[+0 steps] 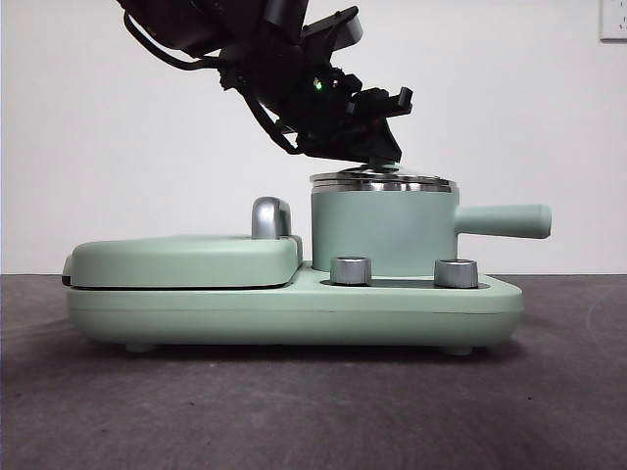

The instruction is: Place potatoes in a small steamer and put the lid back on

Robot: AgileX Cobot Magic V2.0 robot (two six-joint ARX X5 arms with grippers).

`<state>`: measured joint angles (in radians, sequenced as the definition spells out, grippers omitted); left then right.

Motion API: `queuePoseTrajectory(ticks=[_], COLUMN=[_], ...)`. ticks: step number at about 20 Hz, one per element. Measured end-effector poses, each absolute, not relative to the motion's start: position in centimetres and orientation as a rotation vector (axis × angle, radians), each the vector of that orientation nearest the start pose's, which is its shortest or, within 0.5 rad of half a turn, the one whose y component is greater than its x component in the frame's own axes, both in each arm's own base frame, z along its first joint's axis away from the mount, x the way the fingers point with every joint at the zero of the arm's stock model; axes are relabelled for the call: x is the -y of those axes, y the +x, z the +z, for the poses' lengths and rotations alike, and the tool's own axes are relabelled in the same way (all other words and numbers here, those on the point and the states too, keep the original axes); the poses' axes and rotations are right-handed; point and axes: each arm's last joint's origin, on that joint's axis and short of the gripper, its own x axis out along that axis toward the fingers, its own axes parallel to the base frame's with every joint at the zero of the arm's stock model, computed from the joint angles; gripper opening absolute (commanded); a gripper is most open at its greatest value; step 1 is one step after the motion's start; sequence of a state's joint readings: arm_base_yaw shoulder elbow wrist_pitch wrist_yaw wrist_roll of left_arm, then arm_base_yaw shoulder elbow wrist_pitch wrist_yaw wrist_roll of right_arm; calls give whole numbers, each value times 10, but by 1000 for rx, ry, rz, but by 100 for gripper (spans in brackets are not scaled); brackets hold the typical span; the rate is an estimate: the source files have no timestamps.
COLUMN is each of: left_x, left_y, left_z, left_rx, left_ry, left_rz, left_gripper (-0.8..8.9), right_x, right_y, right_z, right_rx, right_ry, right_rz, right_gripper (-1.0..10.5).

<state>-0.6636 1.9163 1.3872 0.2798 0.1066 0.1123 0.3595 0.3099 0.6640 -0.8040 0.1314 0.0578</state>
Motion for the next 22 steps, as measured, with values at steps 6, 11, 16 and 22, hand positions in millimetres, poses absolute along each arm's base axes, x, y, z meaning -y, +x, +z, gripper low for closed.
queuePoseTrajectory(ticks=[6,11,16,22], left_x=[279,279,279,278], left_y=[347,347,347,346], left_z=[256,256,256,255], left_rx=[-204,-231,-238,-255], left_ry=[178,177,178,192], left_rz=[-784,-783,-783,-772], left_gripper=[10,10,48,196], right_x=[-19,-19,-19,-19], right_y=[62,61,61,61], right_z=[283,282,282,281], right_rx=[-447,-454,-454,-465], right_ry=[-55,-56,-56,-59], right_rz=[208,208,208,207], right_gripper=[286,286,286,286])
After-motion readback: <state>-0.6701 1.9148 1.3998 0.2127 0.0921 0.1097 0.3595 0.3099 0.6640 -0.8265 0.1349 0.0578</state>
